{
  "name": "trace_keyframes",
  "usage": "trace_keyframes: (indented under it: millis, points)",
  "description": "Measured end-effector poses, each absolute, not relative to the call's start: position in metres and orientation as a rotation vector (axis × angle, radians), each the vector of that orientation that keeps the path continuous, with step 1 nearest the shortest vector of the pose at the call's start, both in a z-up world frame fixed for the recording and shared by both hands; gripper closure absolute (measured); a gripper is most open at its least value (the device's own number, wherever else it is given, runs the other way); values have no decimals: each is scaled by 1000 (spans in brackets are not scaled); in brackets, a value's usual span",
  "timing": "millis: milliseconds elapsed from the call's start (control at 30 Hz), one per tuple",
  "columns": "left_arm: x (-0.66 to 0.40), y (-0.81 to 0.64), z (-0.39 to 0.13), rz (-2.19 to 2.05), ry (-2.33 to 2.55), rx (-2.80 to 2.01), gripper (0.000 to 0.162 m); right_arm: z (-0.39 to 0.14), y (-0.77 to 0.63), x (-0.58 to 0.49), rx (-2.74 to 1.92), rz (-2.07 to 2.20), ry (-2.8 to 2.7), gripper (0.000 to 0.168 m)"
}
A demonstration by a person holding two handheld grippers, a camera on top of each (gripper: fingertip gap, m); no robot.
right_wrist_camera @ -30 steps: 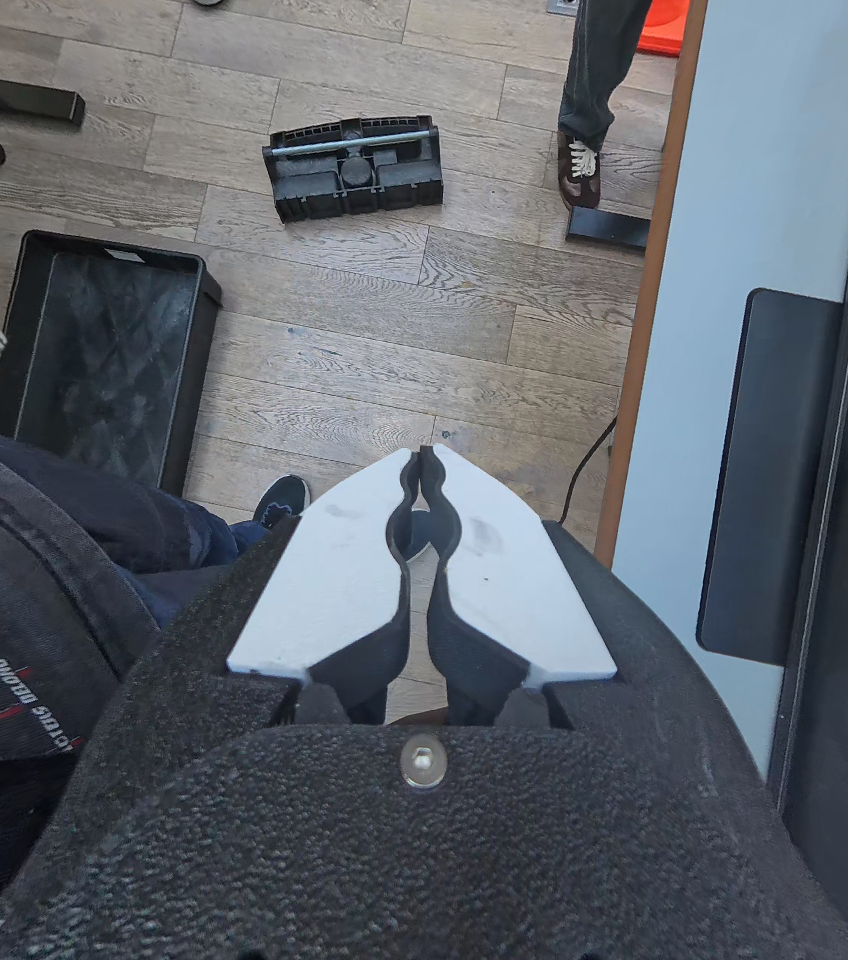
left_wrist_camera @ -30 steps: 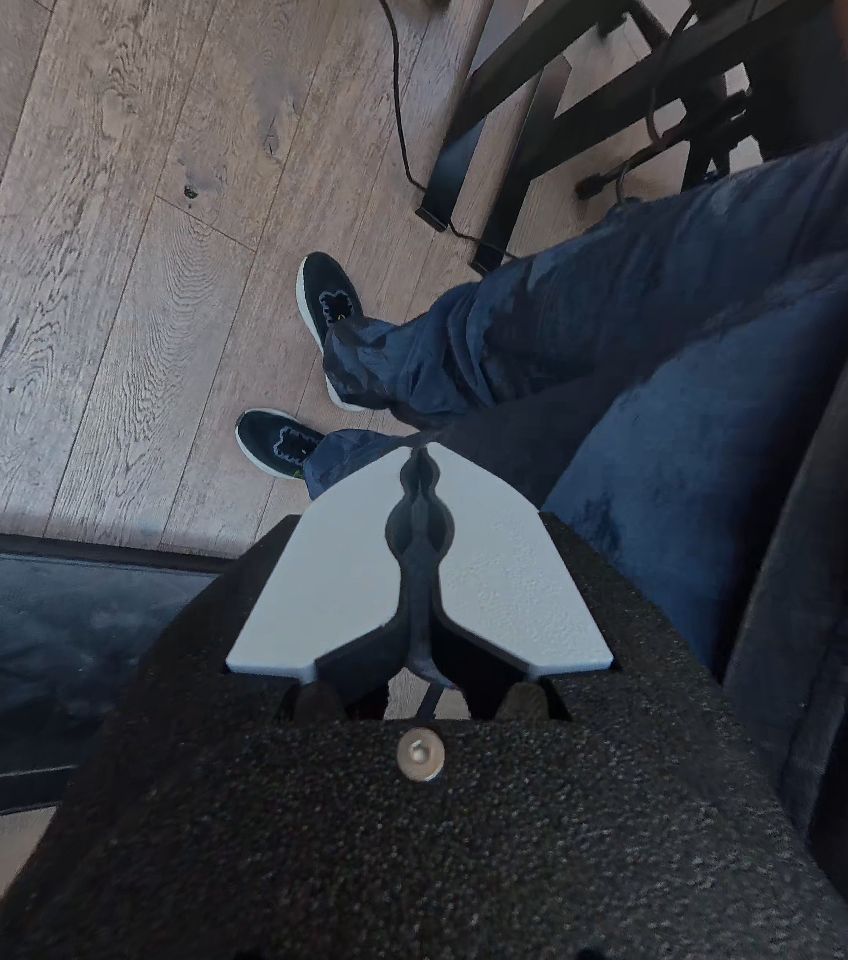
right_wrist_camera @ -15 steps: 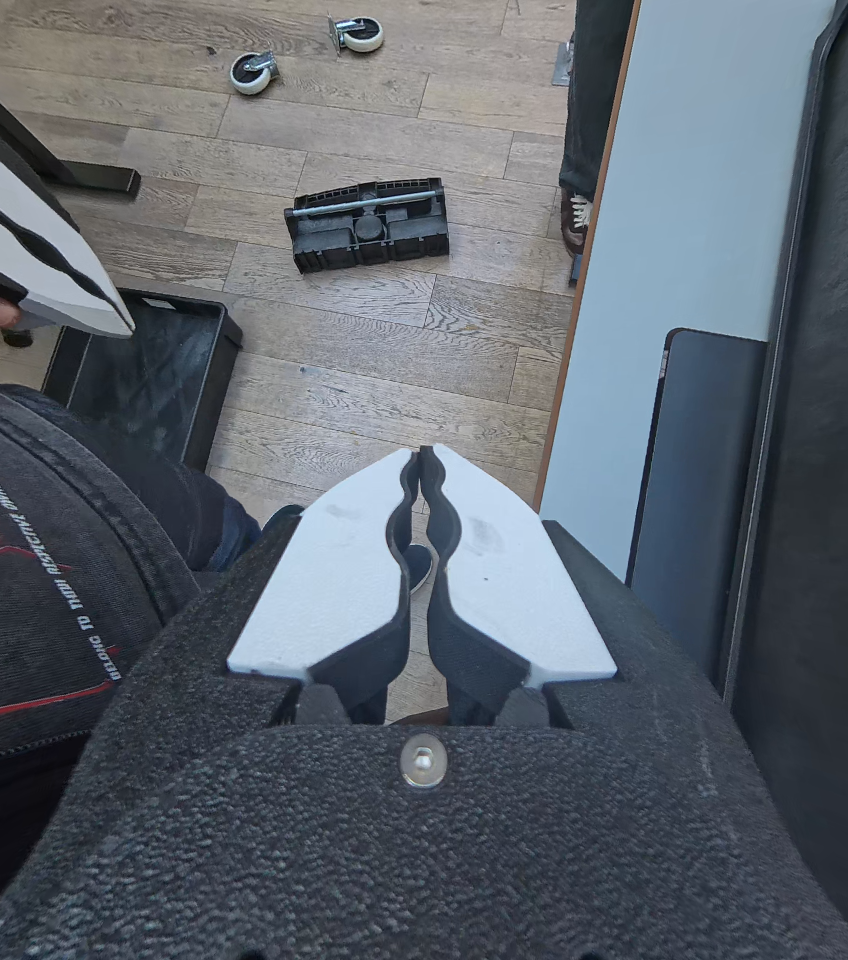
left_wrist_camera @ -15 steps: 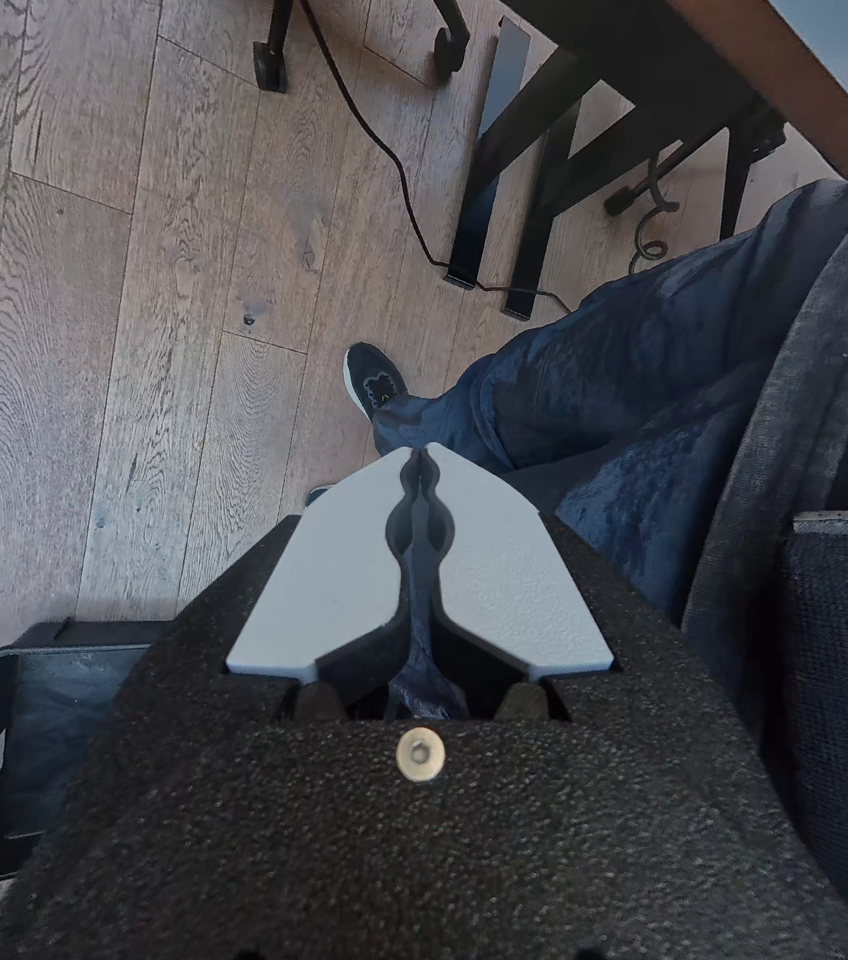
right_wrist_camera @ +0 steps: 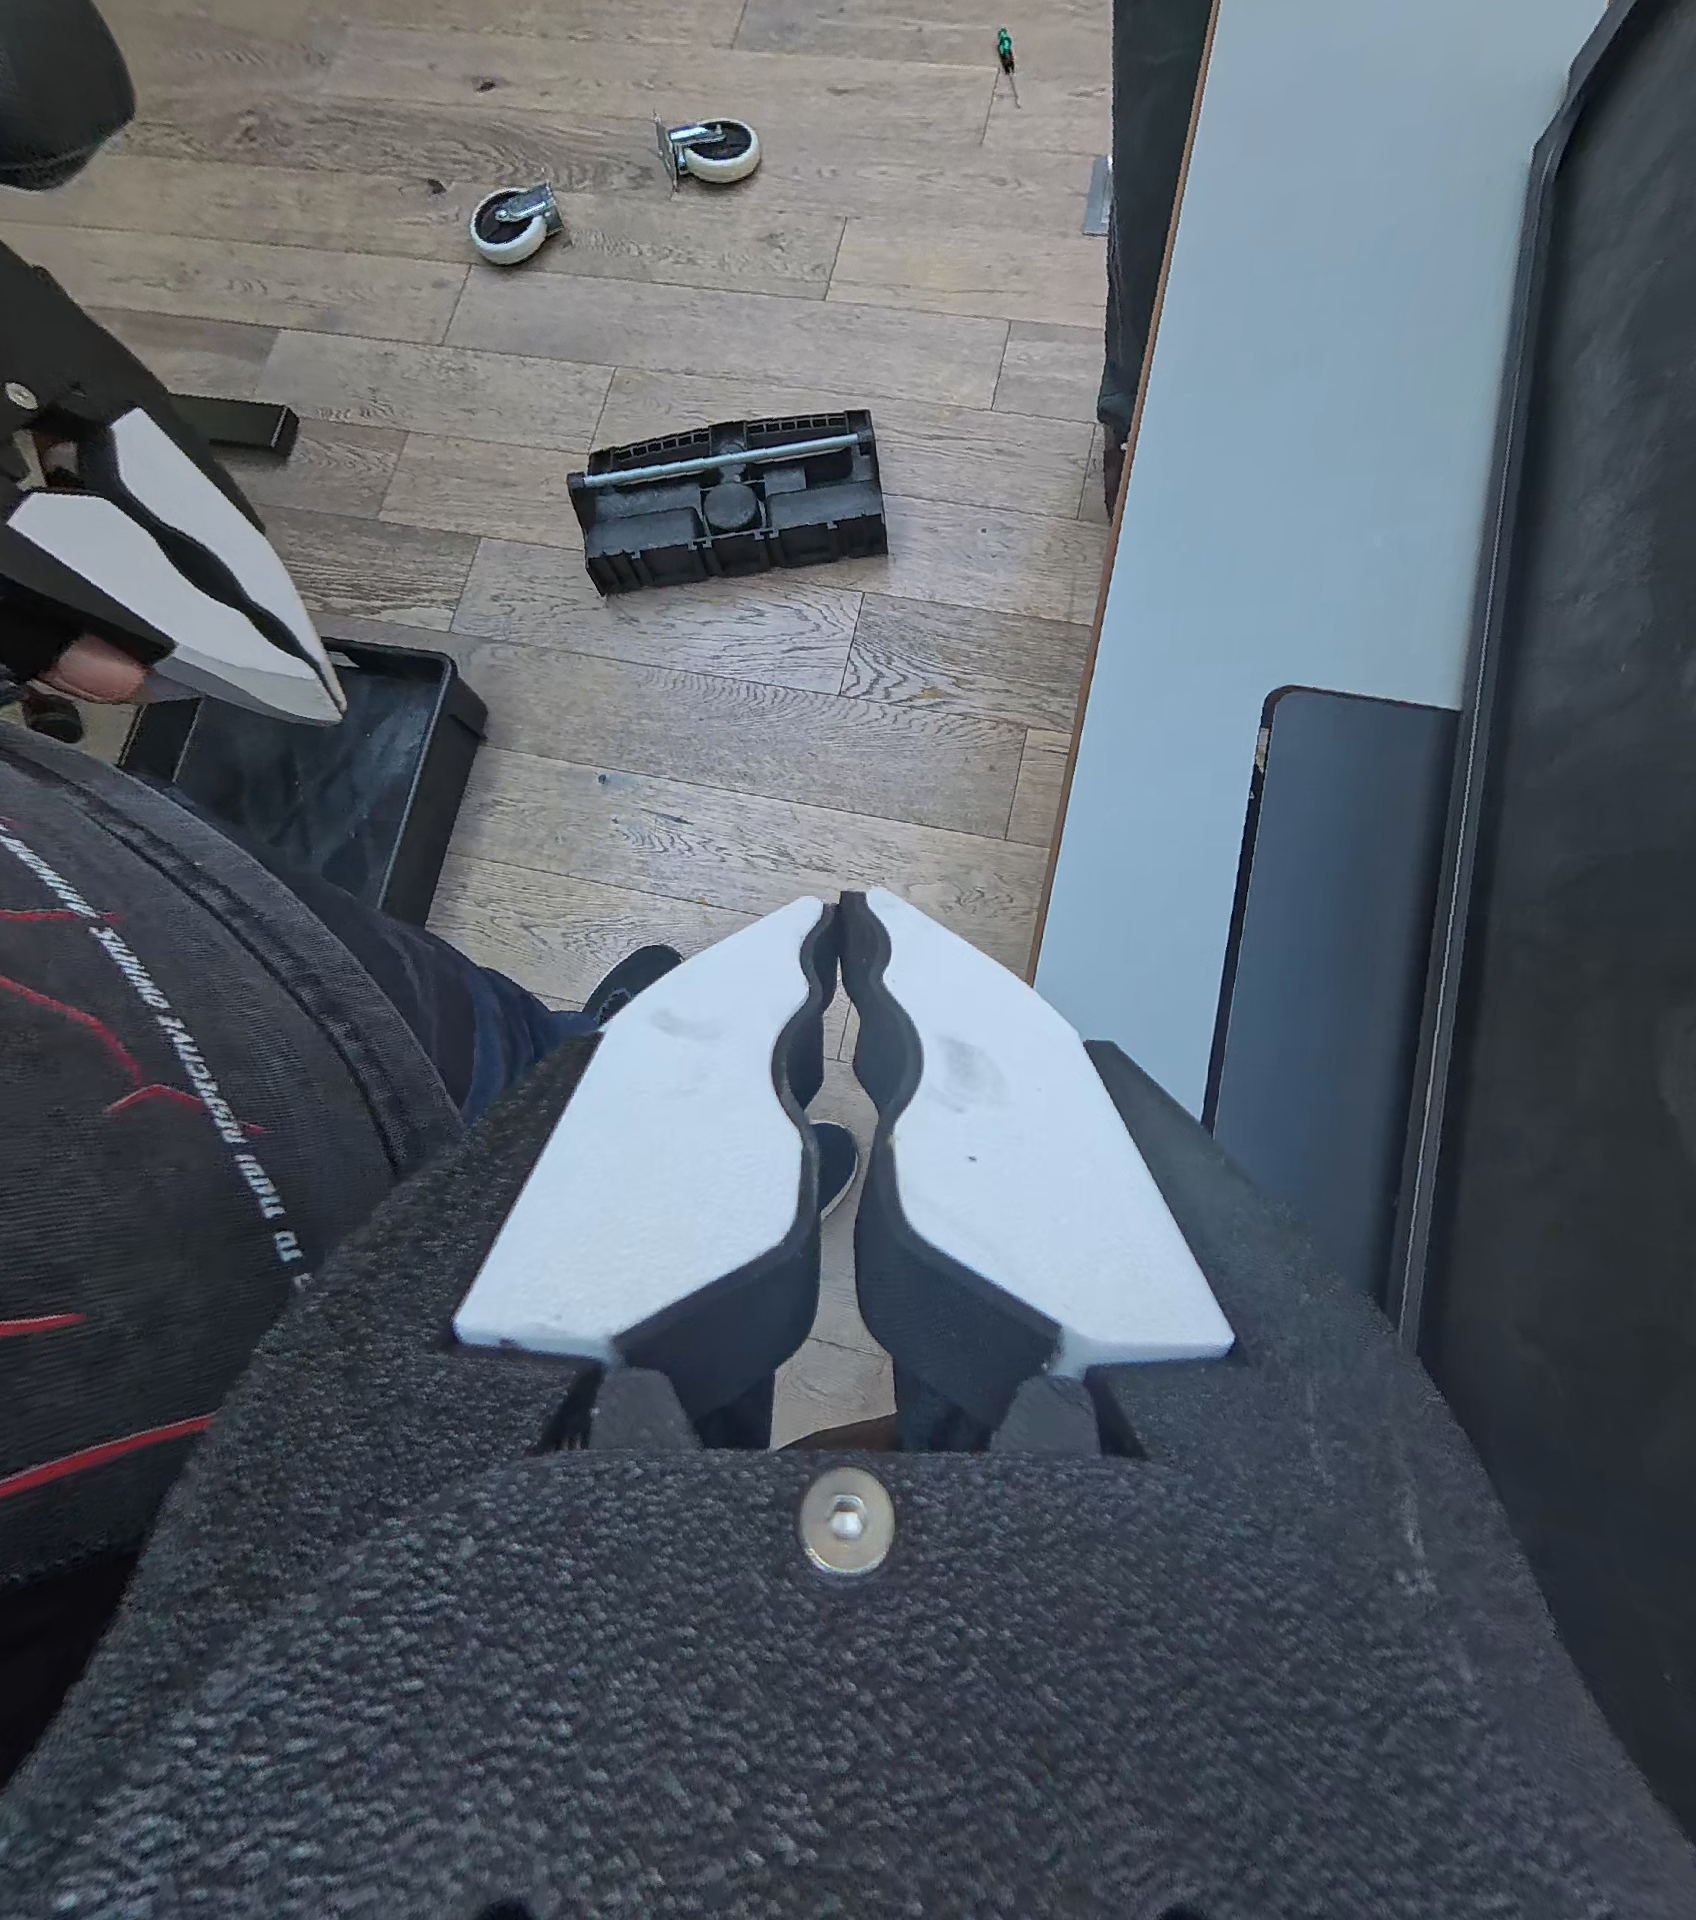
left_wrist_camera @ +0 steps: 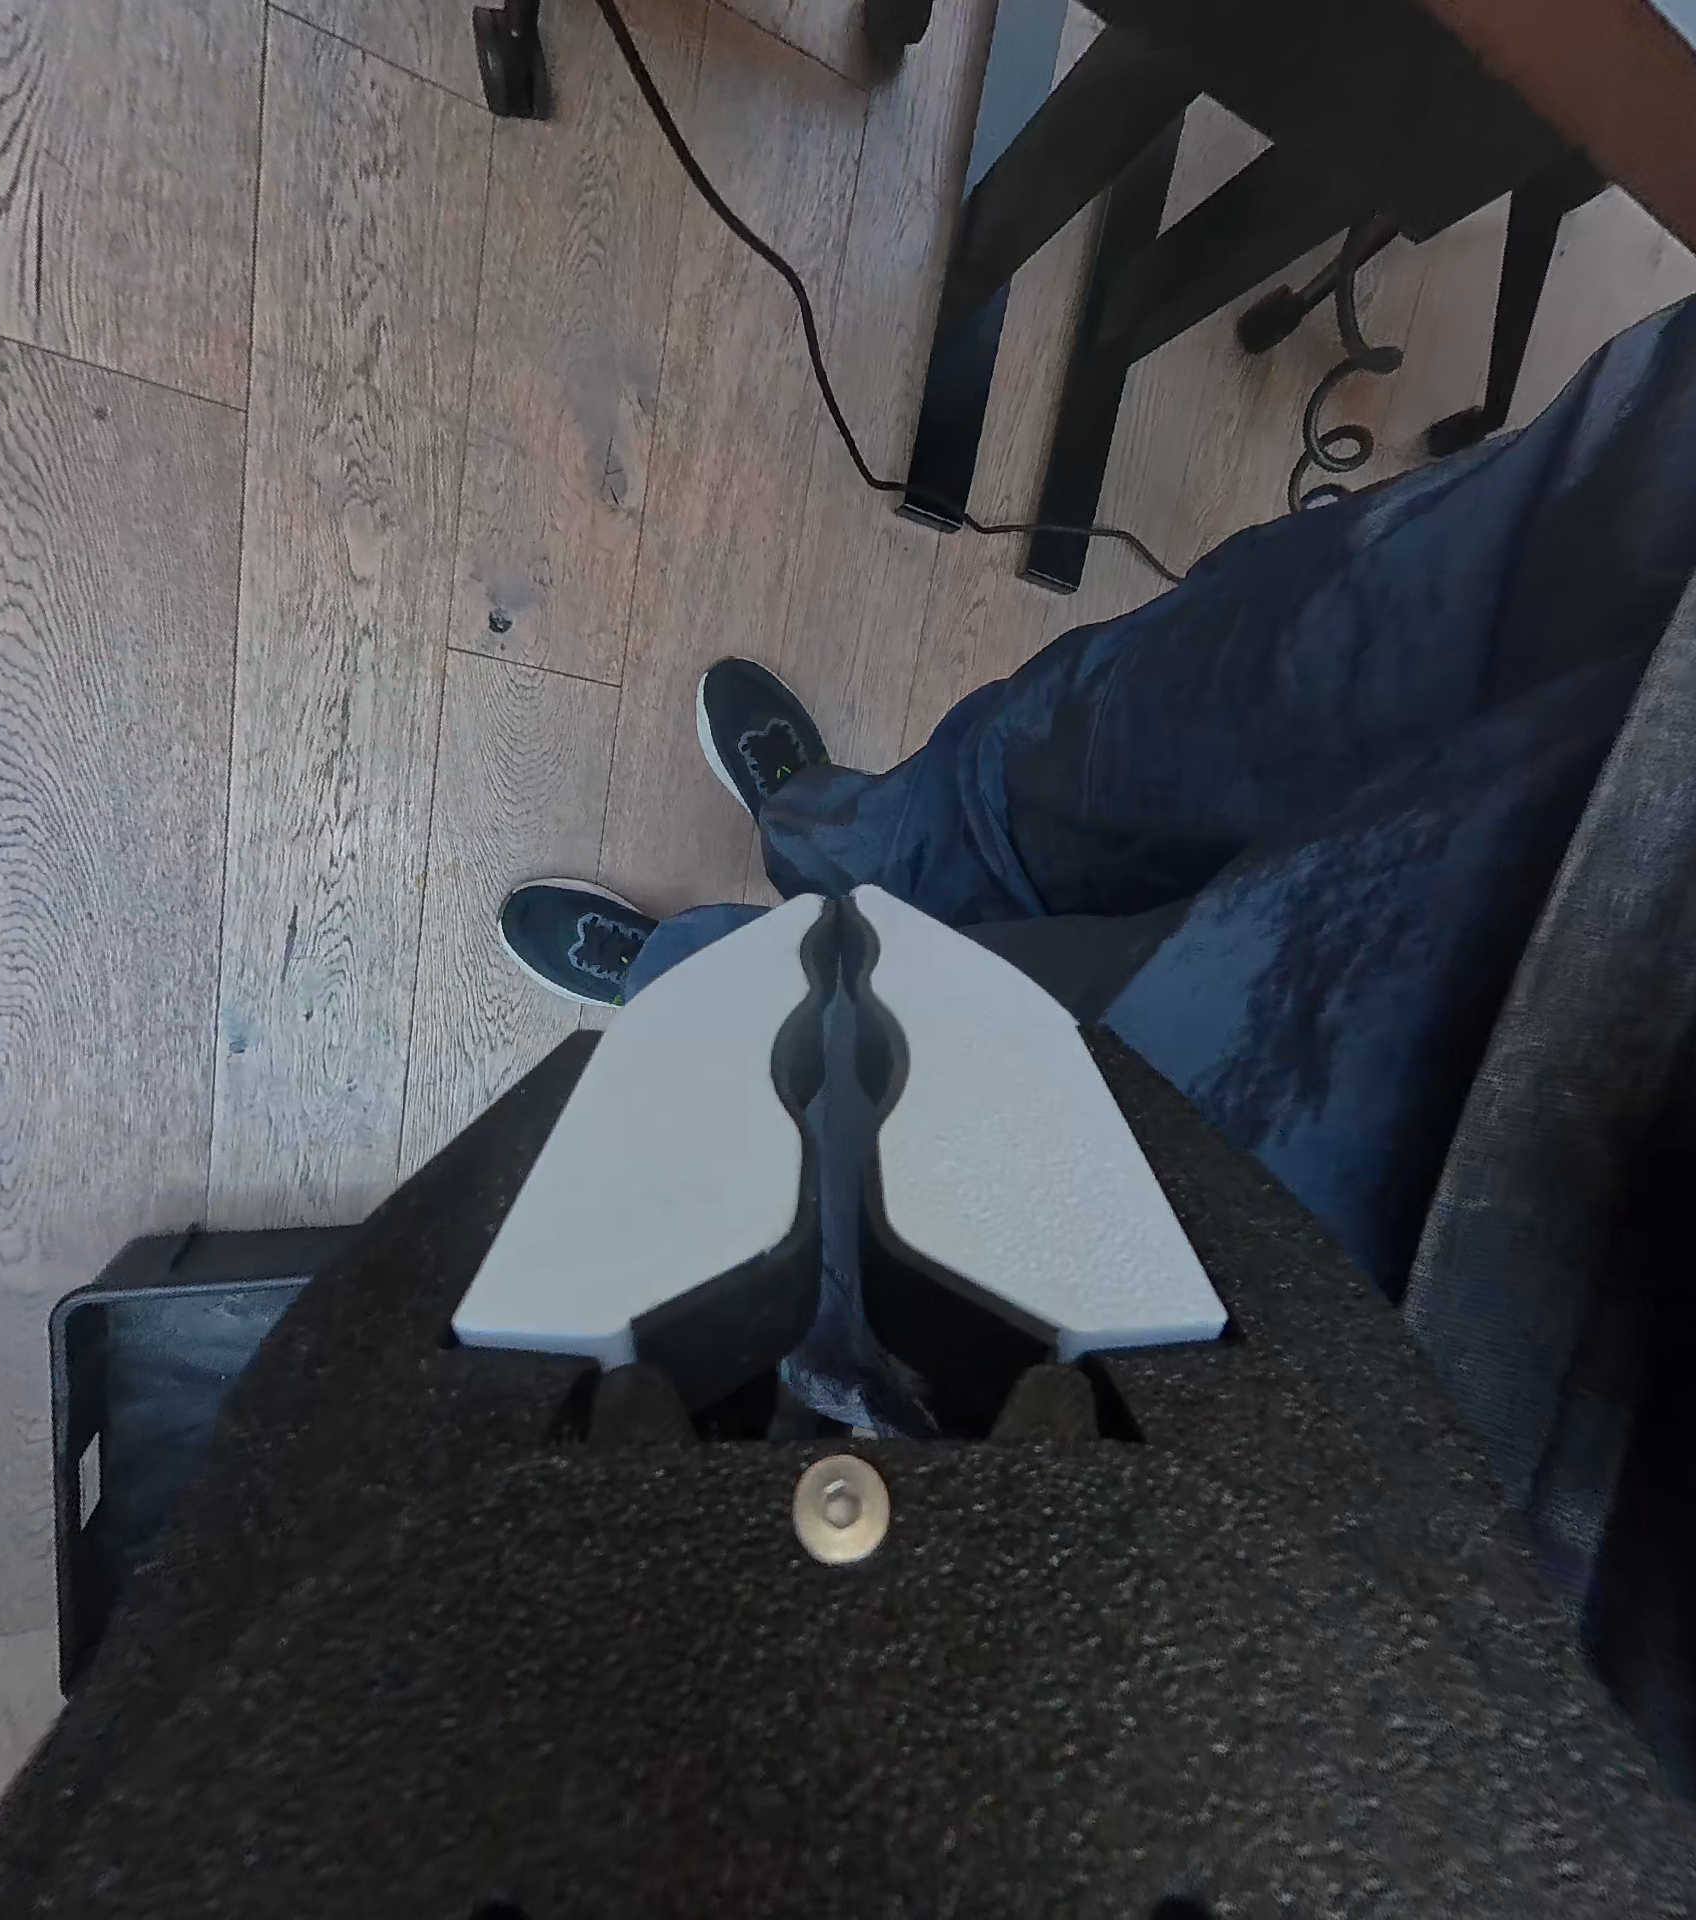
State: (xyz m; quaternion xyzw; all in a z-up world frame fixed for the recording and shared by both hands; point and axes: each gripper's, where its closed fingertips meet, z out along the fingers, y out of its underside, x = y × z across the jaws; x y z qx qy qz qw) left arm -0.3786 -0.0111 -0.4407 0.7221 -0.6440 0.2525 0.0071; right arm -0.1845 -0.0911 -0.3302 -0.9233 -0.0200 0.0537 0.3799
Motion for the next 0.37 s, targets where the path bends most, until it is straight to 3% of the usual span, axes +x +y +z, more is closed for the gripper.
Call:
trace_keyframes:
  millis: [33,367]
  points:
    - [-375,-13,-441,793,-2023,2245,162,-329,-90,-184,-2356,133,-58,168]
    - [-372,-28,-446,767,-2085,2151,162,-331,-88,-182,-2363,143,-70,168]
